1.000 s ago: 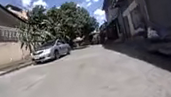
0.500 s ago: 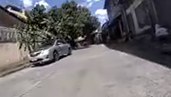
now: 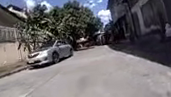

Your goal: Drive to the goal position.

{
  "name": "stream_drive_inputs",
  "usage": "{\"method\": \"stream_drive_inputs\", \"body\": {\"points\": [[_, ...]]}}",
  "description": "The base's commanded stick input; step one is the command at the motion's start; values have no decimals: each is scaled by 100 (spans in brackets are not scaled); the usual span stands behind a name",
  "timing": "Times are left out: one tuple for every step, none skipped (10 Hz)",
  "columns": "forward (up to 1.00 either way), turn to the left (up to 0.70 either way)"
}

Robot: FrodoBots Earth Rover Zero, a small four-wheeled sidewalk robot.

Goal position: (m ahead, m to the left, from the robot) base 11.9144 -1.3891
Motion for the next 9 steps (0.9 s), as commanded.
{"method": "stream_drive_inputs", "body": {"points": [[100,0],[100,0],[100,0],[100,0],[100,0],[100,0],[100,0],[100,0],[100,5]]}}
